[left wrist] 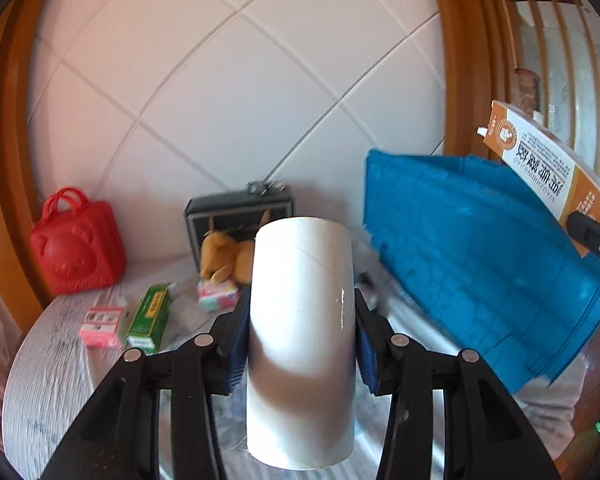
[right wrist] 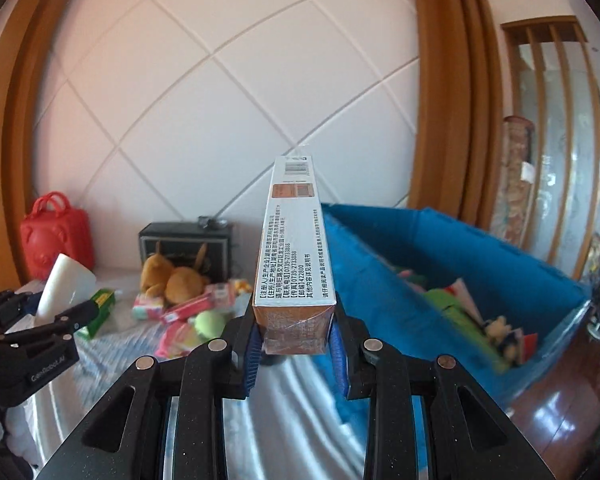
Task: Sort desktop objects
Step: 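Carry the paper roll and white box over the blue crate with both grippers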
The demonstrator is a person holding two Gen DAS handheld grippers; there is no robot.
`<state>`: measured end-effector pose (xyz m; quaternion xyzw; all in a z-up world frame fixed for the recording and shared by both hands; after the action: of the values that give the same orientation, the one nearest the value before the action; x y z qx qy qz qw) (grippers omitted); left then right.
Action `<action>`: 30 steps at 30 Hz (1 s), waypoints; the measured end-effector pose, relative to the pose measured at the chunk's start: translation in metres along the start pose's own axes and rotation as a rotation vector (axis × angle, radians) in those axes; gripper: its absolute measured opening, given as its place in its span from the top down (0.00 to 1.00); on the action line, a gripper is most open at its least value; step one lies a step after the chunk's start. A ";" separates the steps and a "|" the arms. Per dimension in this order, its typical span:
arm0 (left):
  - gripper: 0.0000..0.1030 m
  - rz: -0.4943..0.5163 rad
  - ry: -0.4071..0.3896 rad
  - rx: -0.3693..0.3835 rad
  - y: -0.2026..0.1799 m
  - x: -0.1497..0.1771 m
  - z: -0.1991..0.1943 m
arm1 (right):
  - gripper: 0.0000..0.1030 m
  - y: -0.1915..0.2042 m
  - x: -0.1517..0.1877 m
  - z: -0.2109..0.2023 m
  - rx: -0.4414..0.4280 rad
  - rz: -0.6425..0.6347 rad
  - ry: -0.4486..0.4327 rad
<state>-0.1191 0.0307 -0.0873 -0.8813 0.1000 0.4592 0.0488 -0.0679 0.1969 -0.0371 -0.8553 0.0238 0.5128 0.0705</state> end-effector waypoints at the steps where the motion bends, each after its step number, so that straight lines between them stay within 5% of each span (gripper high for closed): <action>1: 0.57 0.003 -0.017 0.013 -0.017 -0.009 -0.004 | 0.72 -0.012 -0.003 -0.003 0.007 0.006 -0.009; 8: 0.57 -0.017 -0.116 0.042 -0.135 -0.070 -0.018 | 0.72 -0.123 -0.019 0.000 0.060 0.033 -0.067; 18: 0.57 -0.002 -0.056 0.077 -0.310 -0.110 -0.012 | 0.72 -0.274 -0.019 0.039 0.061 -0.002 -0.024; 26: 0.55 0.042 0.045 0.045 -0.364 -0.102 0.019 | 0.72 -0.335 -0.015 0.070 0.024 0.037 0.011; 30: 0.34 0.044 0.045 0.025 -0.371 -0.103 0.025 | 0.72 -0.344 -0.012 0.085 0.006 0.030 0.024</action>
<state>-0.1145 0.4108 -0.0193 -0.8884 0.1263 0.4388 0.0475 -0.1084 0.5488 -0.0331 -0.8607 0.0390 0.5035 0.0653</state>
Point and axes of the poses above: each gripper's, at about its wrist camera, not at the fingertips, and z roughly the way its jaws point, y to its left, x to its underside, the point moved 8 cm from there along z, roughly the way its jaws point, and after that the axes turned 10 degrees about y, right-handed, at the moved point
